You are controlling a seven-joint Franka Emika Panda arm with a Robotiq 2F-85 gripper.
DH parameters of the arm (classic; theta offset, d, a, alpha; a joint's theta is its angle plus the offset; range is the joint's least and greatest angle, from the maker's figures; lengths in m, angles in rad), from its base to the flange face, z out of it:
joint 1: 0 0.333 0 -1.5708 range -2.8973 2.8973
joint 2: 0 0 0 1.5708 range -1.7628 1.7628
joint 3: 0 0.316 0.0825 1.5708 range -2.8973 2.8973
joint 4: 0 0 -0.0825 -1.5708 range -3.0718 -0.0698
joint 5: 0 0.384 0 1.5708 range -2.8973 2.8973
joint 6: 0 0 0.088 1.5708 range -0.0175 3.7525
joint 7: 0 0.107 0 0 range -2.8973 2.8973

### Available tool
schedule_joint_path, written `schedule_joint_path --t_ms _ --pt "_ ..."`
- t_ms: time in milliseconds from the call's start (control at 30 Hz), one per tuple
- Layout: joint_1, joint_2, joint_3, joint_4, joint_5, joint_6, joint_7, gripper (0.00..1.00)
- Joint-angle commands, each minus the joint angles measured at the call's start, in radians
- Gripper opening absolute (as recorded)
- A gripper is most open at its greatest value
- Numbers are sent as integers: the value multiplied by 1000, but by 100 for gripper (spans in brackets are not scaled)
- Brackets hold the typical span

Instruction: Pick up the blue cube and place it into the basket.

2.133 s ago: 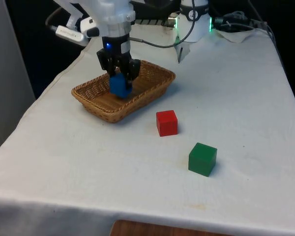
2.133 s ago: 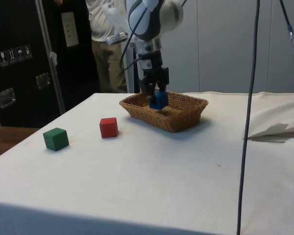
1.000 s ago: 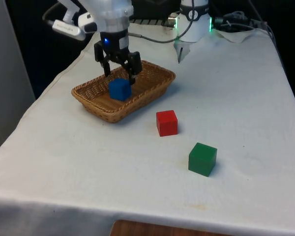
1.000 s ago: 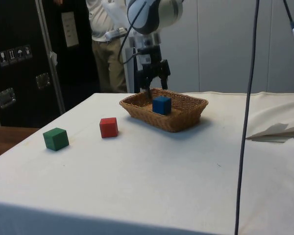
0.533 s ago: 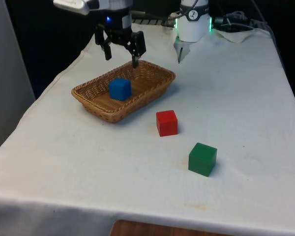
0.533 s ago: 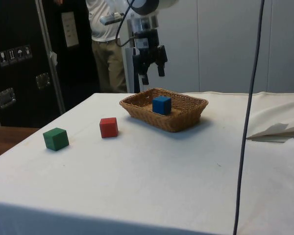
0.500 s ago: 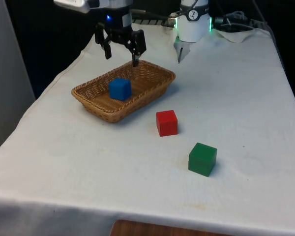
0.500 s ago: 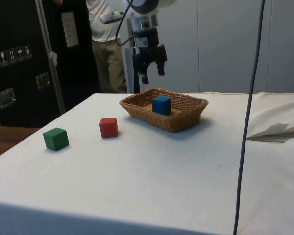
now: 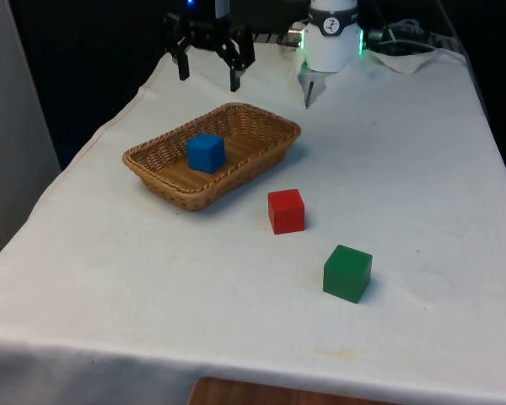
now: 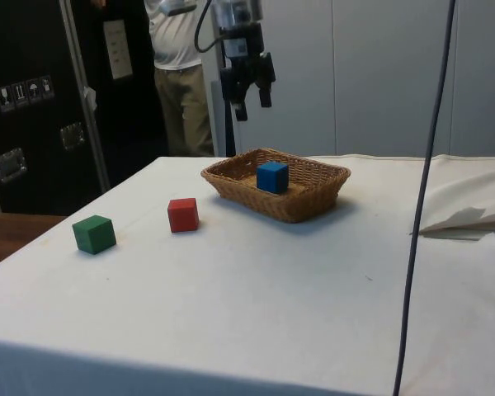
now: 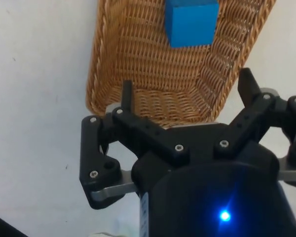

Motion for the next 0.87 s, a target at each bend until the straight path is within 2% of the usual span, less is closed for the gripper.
schedule_joint_path --t_ms 0,233,267,433,533,567,600,800,833 --pt "3 -10 1 2 -12 -13 -3 100" --pt "6 -51 10 10 -38 -45 -26 100" --pt "3 -49 10 7 -31 -35 -27 100" --pt "8 -75 16 19 -46 -66 -52 100" --pt "9 -84 21 21 -47 -72 -65 100" --pt "5 -78 19 21 -39 -63 -64 100" --pt "9 -87 23 22 -47 -73 -69 100" --pt "10 -98 37 18 -45 -69 -92 100" --pt "7 -94 36 21 -40 -68 -93 100"
